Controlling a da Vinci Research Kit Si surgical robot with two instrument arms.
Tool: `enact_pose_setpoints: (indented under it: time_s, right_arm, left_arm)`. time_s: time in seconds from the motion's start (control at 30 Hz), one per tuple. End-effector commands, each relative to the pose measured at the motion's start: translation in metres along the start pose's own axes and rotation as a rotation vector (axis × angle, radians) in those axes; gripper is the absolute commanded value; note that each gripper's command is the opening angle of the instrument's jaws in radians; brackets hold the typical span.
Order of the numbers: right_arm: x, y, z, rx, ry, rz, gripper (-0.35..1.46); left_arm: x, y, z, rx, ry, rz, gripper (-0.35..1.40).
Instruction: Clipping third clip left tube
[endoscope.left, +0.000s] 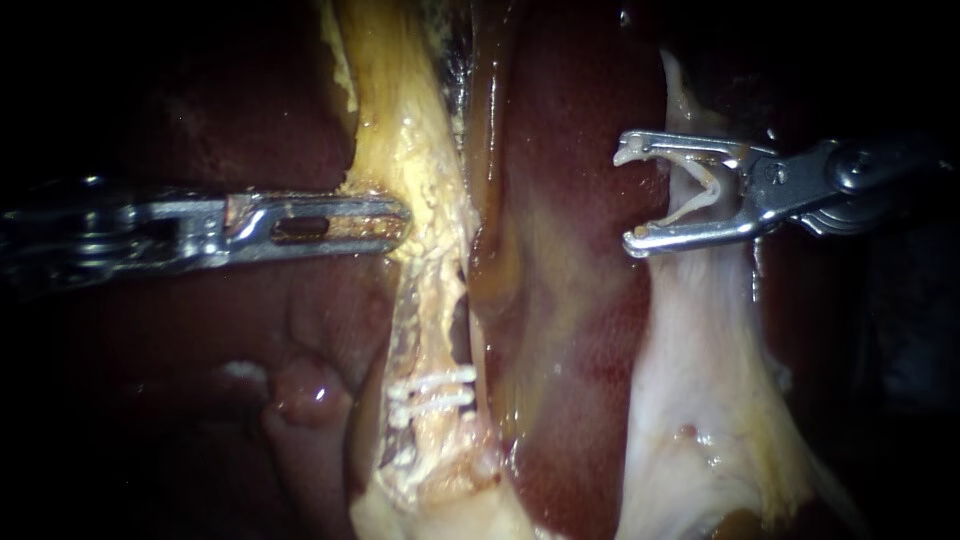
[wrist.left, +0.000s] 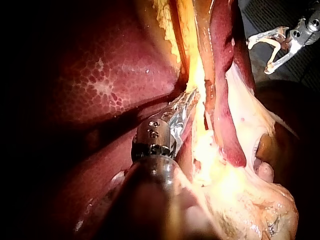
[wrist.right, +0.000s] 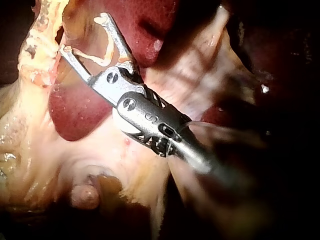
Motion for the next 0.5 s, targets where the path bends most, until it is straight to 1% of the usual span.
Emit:
enact_pose_setpoints:
  time_s: [0.03,0.17,0.23,0.27,0.33,0.4,0.5]
  right_arm:
    - [0.0000,0.0000,0.0000,0.000,0.000,0.000,0.60]
    - [0.0000,-0.0002,0.0001,0.006,0.002,-0.002,0.59]
    - [-0.0002,-0.0005,0.0002,0.011,0.004,-0.007,0.59]
    - [-0.0003,-0.0008,0.0003,0.023,0.000,0.007,0.58]
    - [-0.0006,-0.0014,0.0006,0.050,-0.017,0.068,0.58]
    - [-0.0010,-0.0021,0.0011,0.072,-0.021,0.118,0.57]
    - [-0.0016,-0.0030,0.0024,0.098,-0.014,0.201,0.57]
  left_arm:
    - [0.0000,0.0000,0.0000,0.000,0.000,0.000,-0.35]
    - [-0.0001,0.0000,-0.0003,0.001,0.001,0.000,-0.35]
    - [-0.0004,0.0002,-0.0009,0.006,0.005,0.000,-0.35]
    - [-0.0007,0.0003,-0.0014,0.007,0.007,-0.001,-0.35]
    - [-0.0016,0.0006,-0.0029,-0.006,0.000,-0.003,-0.35]
    - [-0.0025,0.0009,-0.0043,-0.020,-0.003,-0.006,-0.35]
    - [-0.0041,0.0015,-0.0068,-0.028,-0.035,-0.016,-0.35]
